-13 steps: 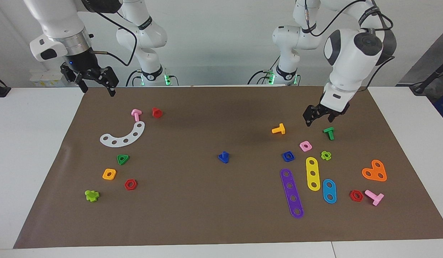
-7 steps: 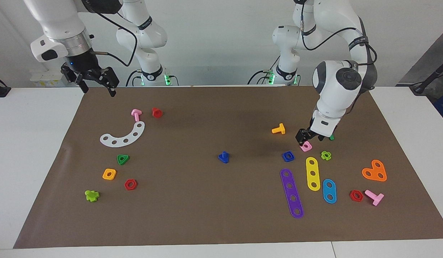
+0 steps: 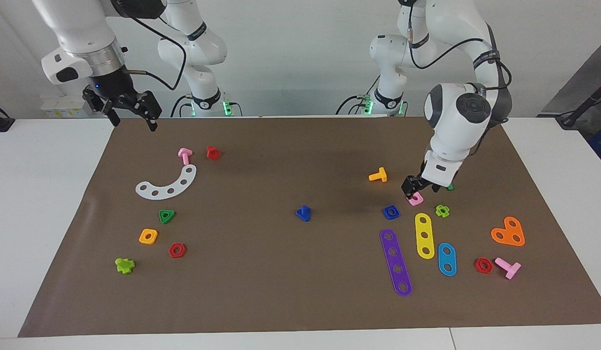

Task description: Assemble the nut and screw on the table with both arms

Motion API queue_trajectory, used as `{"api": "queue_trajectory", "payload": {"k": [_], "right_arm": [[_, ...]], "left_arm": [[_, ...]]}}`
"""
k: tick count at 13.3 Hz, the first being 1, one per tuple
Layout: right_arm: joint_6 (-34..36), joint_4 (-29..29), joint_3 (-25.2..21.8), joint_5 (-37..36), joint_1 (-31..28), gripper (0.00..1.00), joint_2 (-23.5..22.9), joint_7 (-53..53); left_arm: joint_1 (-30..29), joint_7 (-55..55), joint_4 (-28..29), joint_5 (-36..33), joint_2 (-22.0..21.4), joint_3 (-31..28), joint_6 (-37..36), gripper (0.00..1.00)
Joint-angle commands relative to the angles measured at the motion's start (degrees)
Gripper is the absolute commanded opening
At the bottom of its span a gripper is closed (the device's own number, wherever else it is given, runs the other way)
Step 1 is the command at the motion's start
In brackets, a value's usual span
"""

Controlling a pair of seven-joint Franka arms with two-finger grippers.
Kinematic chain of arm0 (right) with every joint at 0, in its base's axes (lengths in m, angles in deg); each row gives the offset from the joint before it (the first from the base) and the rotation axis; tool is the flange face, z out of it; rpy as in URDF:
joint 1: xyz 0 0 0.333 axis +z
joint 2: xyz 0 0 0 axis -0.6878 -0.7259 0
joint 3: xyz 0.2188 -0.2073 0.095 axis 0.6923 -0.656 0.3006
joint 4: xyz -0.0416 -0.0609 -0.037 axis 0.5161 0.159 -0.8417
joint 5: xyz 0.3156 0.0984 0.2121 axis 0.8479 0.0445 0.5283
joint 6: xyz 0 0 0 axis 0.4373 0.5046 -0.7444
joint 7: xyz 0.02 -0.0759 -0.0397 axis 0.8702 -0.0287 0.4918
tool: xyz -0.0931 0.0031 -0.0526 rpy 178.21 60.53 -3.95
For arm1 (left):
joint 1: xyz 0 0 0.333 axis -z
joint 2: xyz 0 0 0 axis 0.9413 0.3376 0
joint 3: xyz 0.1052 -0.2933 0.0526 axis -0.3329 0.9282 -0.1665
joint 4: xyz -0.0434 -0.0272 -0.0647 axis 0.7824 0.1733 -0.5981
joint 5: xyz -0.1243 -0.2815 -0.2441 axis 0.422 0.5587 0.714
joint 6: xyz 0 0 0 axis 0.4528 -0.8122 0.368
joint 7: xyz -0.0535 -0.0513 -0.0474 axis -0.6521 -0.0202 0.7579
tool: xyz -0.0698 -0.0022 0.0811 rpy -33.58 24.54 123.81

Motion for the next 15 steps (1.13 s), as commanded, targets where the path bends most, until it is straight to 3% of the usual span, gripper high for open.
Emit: {"api": "queue_trajectory", "payload": {"k": [1, 6, 15], "right_arm": [[0.5, 1.36, 0.53, 0.82, -0.78, 1.0, 1.24, 1.23], [0.41, 2.15, 0.53, 0.82, -0.87, 1.0, 1.68, 1.32], [0.5, 2.24, 0.45, 0.82, -0.96, 1.0, 1.68, 1.41]], "left_arm": [[1.95, -3.35, 0.27, 1.1, 0.73, -0.44, 1.25, 0.84], [3.8, -3.79, 4.74, 1.28, 1.08, -0.44, 6.96, 0.81], [3.72, 2.1, 7.74, 1.36, 0.47, -0.18, 7.32, 0.73]]}}
